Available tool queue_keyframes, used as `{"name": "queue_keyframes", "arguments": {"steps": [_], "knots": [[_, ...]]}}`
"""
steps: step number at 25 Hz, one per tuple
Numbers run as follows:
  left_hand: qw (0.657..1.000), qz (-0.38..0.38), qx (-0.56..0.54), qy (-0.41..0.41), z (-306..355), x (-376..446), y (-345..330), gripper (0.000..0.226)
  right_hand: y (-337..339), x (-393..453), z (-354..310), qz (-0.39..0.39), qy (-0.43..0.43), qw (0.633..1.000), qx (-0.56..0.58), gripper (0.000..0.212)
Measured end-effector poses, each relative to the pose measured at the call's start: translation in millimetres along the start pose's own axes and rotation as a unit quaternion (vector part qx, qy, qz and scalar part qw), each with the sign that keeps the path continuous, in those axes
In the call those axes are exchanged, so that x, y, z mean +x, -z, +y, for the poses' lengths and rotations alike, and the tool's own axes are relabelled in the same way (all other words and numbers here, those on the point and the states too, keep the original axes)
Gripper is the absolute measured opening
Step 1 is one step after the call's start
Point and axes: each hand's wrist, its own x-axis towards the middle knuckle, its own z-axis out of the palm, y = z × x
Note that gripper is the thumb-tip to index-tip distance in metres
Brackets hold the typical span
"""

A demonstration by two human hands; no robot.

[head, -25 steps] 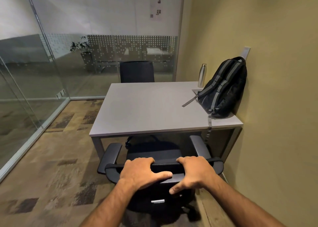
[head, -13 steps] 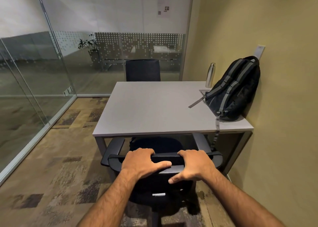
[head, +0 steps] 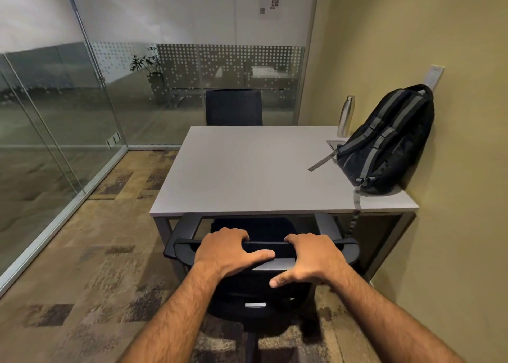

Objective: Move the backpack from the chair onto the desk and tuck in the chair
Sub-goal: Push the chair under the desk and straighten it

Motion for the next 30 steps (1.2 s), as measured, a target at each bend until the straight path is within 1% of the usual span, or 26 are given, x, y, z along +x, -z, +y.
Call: {"name": "queue_keyframes", "arguments": {"steps": [2,8,11,13,16,18,19,21,23,24,26,28,30], "knots": [[1.000,-0.009,0.000,0.003,-0.1,0.1,0.4,0.103,0.0,0.2,-0.4,-0.003,0.002,1.000,0.002,0.151],[1.000,-0.021,-0.006,0.015,1.0,-7.3,1.7,0.102,-5.3,-2.5,0.7,0.006,0.018,1.000,0.001,0.140],[0.999,-0.030,-0.012,0.014,2.5,-9.9,4.4,0.096,-3.7,-3.8,0.5,-0.009,0.024,1.000,0.012,0.143],[0.999,-0.040,-0.012,0.010,2.7,-8.6,4.5,0.094,-3.4,-4.2,1.1,-0.013,0.034,0.999,0.024,0.142],[0.997,-0.075,-0.008,0.008,2.5,1.4,4.0,0.104,-0.5,0.7,5.9,-0.015,0.034,0.997,0.071,0.131],[0.995,-0.099,0.004,0.007,3.4,23.8,4.7,0.108,8.0,19.7,17.1,-0.010,-0.010,0.992,0.125,0.128],[0.994,-0.111,0.009,0.005,4.0,39.8,4.3,0.107,14.6,33.1,25.8,-0.007,-0.038,0.988,0.149,0.128],[0.991,-0.133,-0.010,0.003,6.6,76.7,2.0,0.097,25.7,61.0,47.1,0.001,-0.080,0.977,0.197,0.124],[0.985,-0.153,-0.073,0.006,10.9,115.1,-4.8,0.084,29.2,85.2,72.3,0.015,-0.112,0.962,0.247,0.121],[0.980,-0.166,-0.110,0.009,13.7,132.9,-9.7,0.079,27.4,94.6,85.5,0.019,-0.130,0.955,0.266,0.117],[0.966,-0.197,-0.170,0.009,21.3,165.3,-23.6,0.073,14.0,107.3,113.4,0.027,-0.174,0.938,0.298,0.101],[0.954,-0.219,-0.202,0.002,31.9,194.3,-41.1,0.072,-5.4,116.5,143.5,0.042,-0.219,0.921,0.319,0.085],[0.944,-0.237,-0.229,0.007,44.1,216.6,-61.1,0.073,-23.7,120.7,171.1,0.044,-0.257,0.907,0.331,0.077]]}}
